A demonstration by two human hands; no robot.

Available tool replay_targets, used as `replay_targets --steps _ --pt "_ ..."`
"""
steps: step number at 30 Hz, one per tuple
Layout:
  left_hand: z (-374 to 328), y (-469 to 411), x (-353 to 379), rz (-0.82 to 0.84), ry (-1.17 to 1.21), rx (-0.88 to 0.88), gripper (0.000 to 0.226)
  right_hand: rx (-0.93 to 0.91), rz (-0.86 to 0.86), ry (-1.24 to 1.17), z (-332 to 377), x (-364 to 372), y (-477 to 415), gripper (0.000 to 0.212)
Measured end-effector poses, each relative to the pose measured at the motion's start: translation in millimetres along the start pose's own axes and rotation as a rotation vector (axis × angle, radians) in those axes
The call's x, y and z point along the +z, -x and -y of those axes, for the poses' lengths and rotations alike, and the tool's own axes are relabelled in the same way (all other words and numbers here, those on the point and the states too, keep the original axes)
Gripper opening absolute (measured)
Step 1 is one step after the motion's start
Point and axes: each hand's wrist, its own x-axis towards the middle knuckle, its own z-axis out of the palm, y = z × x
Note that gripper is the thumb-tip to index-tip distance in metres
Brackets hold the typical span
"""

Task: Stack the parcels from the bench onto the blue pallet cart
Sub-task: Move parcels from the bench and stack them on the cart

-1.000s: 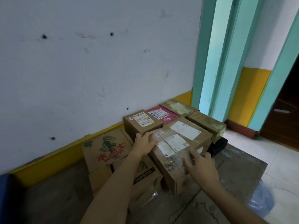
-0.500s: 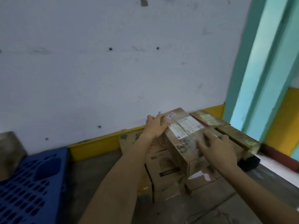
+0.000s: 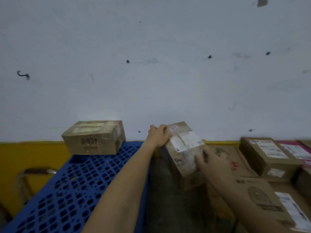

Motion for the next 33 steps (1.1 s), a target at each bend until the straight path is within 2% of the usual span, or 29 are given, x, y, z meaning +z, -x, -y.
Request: replay_targets --steps 2,5,8,12,14,19,22,28,33 --pt "28.8 -0.2 -12.4 0.003 -0.022 -0.037 0.054 0.026 0.026 -0.065 17.6 22.7 -5.4 0.038" --pt "69.6 -5.9 -26.9 0.010 -0.047 -0.073 0.054 0.044 0.059 -0.076 48.2 52.2 -8.5 0.046" --pt "106.1 -17.9 -36.8 0.025 -0.058 -0.077 0.053 0.057 0.059 -0.102 75.7 83.3 -5.1 0.043" --pt "142.6 -29.3 -37.8 0.081 -0.064 -0.093 0.049 0.115 0.120 -0.038 101.9 115.9 -0.1 0.039" --pt "159.2 -35.7 -32.8 0.100 -0.081 -0.066 0.044 0.136 0.078 0.027 114.4 133.2 3.2 0.040" --pt "165.4 -43.7 -31.7 0.073 -0.167 0.028 0.045 0.160 -0.057 0.084 131.1 157.9 5.2 0.048" --pt "161.4 -43.4 -38.8 0.060 -0.234 0.062 0.042 0.162 -0.092 0.110 139.0 169.6 4.9 0.049" --pt "154.1 -38.2 -49.7 0.186 -0.268 0.079 0.041 0.193 -0.164 0.116 159.1 189.2 -4.0 0.051" --pt "158.4 -37.8 -56.1 0.152 -0.315 0.089 0.043 0.229 -0.165 0.126 175.5 207.2 -12.6 0.057"
